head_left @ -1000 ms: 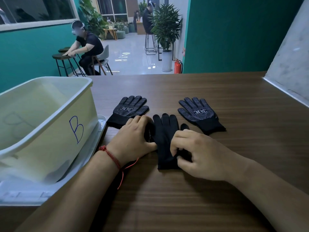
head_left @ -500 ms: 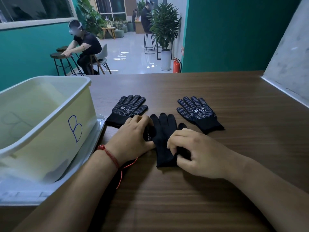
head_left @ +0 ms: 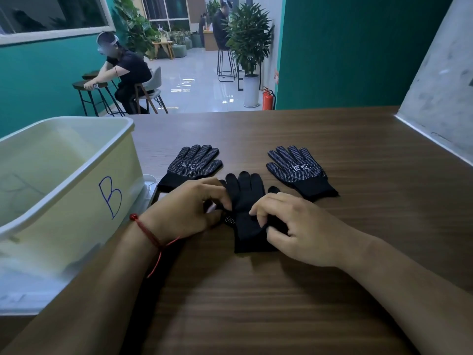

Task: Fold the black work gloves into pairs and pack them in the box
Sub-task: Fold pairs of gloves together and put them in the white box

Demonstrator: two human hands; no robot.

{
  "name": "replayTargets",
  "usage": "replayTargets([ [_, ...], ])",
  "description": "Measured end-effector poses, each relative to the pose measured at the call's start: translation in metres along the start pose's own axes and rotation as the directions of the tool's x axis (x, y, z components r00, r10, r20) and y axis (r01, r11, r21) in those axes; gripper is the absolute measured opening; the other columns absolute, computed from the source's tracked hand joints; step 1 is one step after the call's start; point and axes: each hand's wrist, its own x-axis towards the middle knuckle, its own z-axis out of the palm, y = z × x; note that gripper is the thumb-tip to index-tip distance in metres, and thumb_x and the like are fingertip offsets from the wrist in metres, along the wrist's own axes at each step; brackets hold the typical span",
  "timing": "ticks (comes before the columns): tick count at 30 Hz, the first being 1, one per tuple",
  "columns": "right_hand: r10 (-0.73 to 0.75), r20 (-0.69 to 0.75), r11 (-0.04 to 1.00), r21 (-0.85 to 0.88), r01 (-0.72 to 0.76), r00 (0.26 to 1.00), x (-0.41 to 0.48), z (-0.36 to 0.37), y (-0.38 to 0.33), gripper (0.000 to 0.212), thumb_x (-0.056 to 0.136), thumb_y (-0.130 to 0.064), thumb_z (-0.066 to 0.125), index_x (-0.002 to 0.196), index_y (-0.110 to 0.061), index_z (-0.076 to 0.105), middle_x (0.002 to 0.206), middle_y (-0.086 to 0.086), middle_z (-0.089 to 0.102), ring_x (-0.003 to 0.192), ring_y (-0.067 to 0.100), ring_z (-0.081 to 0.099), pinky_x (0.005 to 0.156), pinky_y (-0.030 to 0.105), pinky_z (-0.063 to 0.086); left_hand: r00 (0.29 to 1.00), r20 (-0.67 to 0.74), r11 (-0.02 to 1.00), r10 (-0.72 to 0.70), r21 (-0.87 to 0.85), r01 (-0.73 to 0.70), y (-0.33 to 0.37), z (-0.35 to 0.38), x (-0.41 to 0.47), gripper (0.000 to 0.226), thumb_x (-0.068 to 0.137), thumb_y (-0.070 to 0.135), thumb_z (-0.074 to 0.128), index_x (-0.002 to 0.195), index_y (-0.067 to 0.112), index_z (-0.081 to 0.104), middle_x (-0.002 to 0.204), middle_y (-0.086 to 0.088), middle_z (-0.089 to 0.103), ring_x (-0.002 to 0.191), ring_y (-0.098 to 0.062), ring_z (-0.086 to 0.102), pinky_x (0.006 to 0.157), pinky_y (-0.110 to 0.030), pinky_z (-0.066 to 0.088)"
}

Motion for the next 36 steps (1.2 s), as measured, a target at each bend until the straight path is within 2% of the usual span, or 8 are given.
replayTargets([
  [8, -0.034, 0.060, 0.998, -0.052, 0.037, 0.998, -0.002, -0.002, 0.002, 0.017, 0.090, -0.043, 0.075, 0.100, -0.037, 0.062, 0.121, -0.023, 0.062, 0.118, 0.008, 0.054, 0.098, 0.029, 0.046, 0.993, 0.066, 0.993, -0.096, -0.058, 0.100, 0.001, -0.012, -0.004, 0.021, 0.083, 0.011, 0.084, 0.091, 0.031, 0.085, 0.110, 0.016, 0.075, 0.106, -0.004, 0.070, 0.096, -0.022, 0.051],
  [11, -0.046, 0.108, 0.997, -0.061, 0.053, 0.993, -0.002, -0.004, 0.001, 0.026, 0.087, -0.057, 0.078, 0.102, -0.039, 0.066, 0.131, -0.026, 0.058, 0.125, 0.007, 0.051, 0.102, 0.024, 0.044, 0.990, -0.001, 0.988, -0.143, -0.064, 0.143, 0.004, -0.008, -0.002, 0.007, 0.086, 0.026, 0.086, 0.084, 0.033, 0.086, 0.104, 0.019, 0.076, 0.099, -0.001, 0.071, 0.088, -0.018, 0.052],
  [15, -0.105, 0.066, 0.993, -0.053, 0.109, 0.992, -0.002, -0.002, 0.002, 0.011, 0.091, -0.043, 0.079, 0.096, -0.034, 0.073, 0.125, -0.025, 0.063, 0.119, 0.006, 0.056, 0.099, 0.024, 0.045, 0.996, -0.004, 0.996, -0.091, -0.002, 0.091, 0.006, 0.001, 0.001, 0.013, 0.084, 0.031, 0.089, 0.079, 0.031, 0.076, 0.098, 0.013, 0.071, 0.093, -0.007, 0.068, 0.080, -0.011, 0.043],
  [20, -0.114, 0.055, 0.991, -0.058, 0.117, 0.992, -0.001, -0.002, 0.001, 0.008, 0.092, -0.038, 0.078, 0.095, -0.032, 0.073, 0.123, -0.024, 0.065, 0.117, 0.003, 0.057, 0.099, 0.022, 0.044, 0.995, 0.077, 0.996, -0.067, -0.058, 0.072, 0.006, -0.010, -0.002, 0.015, 0.082, 0.017, 0.087, 0.081, 0.029, 0.079, 0.116, 0.013, 0.070, 0.109, -0.008, 0.068, 0.094, -0.015, 0.046],
  [25, -0.142, 0.075, 0.985, -0.088, 0.148, 0.987, -0.001, -0.004, 0.001, 0.007, 0.093, -0.039, 0.075, 0.094, -0.033, 0.071, 0.125, -0.025, 0.064, 0.117, 0.001, 0.058, 0.099, 0.026, 0.048, 0.993, 0.084, 0.997, -0.081, 0.004, 0.080, 0.005, -0.011, -0.003, 0.019, 0.078, 0.022, 0.091, 0.080, 0.038, 0.080, 0.115, 0.020, 0.067, 0.110, -0.006, 0.063, 0.091, -0.016, 0.045],
  [28, -0.152, 0.042, 0.980, -0.120, 0.156, 0.987, 0.000, -0.002, 0.000, 0.006, 0.091, -0.034, 0.074, 0.090, -0.030, 0.070, 0.121, -0.023, 0.066, 0.110, 0.003, 0.060, 0.095, 0.030, 0.051, 0.996, 0.074, 0.998, -0.044, 0.045, 0.041, 0.005, -0.012, -0.002, 0.021, 0.079, 0.026, 0.088, 0.090, 0.041, 0.079, 0.107, 0.019, 0.063, 0.107, -0.010, 0.059, 0.094, -0.028, 0.048],
  [31, -0.149, 0.015, 0.981, -0.123, 0.150, 0.989, 0.002, 0.001, -0.002, 0.007, 0.089, -0.030, 0.072, 0.089, -0.029, 0.065, 0.116, -0.021, 0.066, 0.108, 0.008, 0.061, 0.092, 0.033, 0.051, 0.990, 0.139, 0.998, 0.013, 0.065, -0.022, 0.013, -0.008, 0.000, 0.034, 0.076, 0.025, 0.085, 0.106, 0.038, 0.076, 0.111, 0.020, 0.063, 0.110, -0.006, 0.057, 0.099, -0.020, 0.042],
  [36, -0.074, -0.175, 0.994, 0.070, 0.088, 0.982, 0.002, 0.001, -0.003, 0.007, 0.089, -0.029, 0.065, 0.093, -0.026, 0.059, 0.111, -0.017, 0.069, 0.105, 0.013, 0.068, 0.089, 0.038, 0.053, 0.988, 0.114, 0.995, 0.100, 0.004, -0.101, 0.016, 0.007, 0.005, 0.029, 0.078, 0.026, 0.088, 0.105, 0.028, 0.078, 0.105, 0.013, 0.067, 0.101, -0.008, 0.063, 0.090, -0.028, 0.052],
])
